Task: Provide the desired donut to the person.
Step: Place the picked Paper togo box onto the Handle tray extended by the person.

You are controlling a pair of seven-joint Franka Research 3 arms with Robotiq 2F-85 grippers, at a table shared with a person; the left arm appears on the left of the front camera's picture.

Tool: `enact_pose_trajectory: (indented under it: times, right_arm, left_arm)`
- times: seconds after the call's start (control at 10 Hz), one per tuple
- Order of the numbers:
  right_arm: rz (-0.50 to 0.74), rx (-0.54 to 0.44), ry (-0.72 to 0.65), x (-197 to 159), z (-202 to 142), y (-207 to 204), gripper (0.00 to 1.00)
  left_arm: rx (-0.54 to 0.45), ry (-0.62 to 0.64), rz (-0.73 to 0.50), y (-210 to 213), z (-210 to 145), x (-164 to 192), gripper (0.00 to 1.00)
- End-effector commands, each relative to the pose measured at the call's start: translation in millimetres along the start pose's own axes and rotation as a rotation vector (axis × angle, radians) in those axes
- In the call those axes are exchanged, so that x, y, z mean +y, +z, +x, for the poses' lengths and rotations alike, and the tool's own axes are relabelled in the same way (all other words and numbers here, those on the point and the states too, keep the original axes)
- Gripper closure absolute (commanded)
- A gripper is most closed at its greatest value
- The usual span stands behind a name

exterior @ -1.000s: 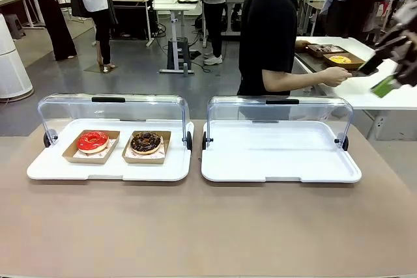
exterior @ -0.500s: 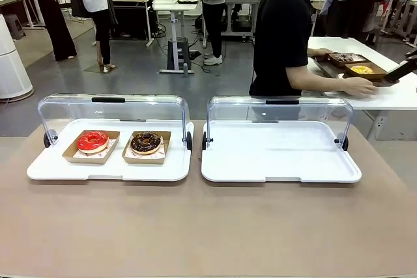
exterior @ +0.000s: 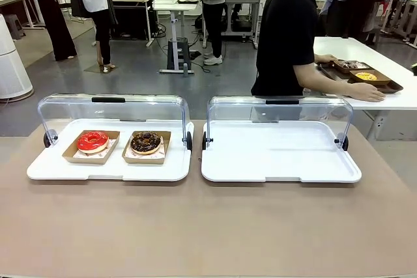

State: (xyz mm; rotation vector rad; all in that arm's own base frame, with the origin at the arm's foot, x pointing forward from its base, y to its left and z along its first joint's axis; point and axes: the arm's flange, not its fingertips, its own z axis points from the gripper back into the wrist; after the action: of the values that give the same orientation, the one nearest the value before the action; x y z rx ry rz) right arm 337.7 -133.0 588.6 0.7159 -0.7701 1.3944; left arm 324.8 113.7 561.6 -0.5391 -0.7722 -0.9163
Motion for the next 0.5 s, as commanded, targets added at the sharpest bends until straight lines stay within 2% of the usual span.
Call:
enact_pose_trajectory:
  times: [0.0, 0.4]
  right_arm:
    - [-0.067, -0.028, -0.015, 7.8, -3.2, 9.1, 0.00]
    - [-0.032, -0.004, -0.016, 4.6, -5.1, 10.1, 0.00]
  left_arm:
    - [-0.017, -0.015, -0.007, 0.5, -1.2, 0.2, 0.00]
    - [-0.017, -0.015, -0.007, 0.5, -1.2, 0.2, 0.00]
